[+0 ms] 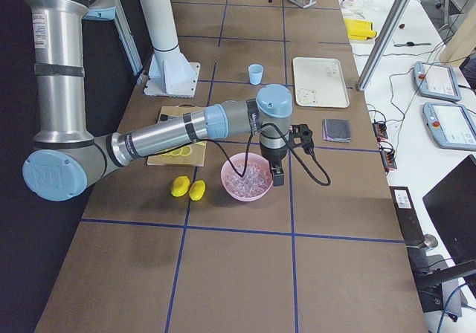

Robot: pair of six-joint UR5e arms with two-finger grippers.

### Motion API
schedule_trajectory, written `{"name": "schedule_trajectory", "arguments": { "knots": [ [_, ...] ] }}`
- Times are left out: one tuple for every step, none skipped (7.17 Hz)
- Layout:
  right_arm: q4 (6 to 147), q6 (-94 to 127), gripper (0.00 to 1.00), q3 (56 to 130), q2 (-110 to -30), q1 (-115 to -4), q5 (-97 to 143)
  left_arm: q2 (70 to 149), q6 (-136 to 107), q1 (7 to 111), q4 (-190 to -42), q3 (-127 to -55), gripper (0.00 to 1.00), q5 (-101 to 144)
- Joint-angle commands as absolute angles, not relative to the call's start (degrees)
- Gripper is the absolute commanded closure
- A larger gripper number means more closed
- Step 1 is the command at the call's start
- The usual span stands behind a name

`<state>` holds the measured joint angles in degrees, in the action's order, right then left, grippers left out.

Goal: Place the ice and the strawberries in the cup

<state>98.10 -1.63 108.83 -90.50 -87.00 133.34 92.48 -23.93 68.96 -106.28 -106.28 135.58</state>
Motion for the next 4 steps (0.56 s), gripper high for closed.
{"name": "schedule_trajectory", "arguments": {
  "knots": [
    [100.54,-8.58,0.0,103.13,-88.6,-89.64,132.98,91.84,5.65,82.82,-83.27,-107.22,0.2,137.2],
    [100.72,-12.01,0.0,99.44,-87.29,-90.52,132.98,92.28,15.89,87.49,-73.75,-106.62,0.2,137.02],
    [100.72,-14.39,0.0,96.36,-86.41,-90.79,132.98,92.37,18.87,91.02,-68.08,-106.0,0.2,137.02],
    [100.72,-16.07,0.0,93.72,-86.4,-90.88,133.5,92.46,19.07,92.71,-61.42,-104.6,0.2,137.2]
  ]
}}
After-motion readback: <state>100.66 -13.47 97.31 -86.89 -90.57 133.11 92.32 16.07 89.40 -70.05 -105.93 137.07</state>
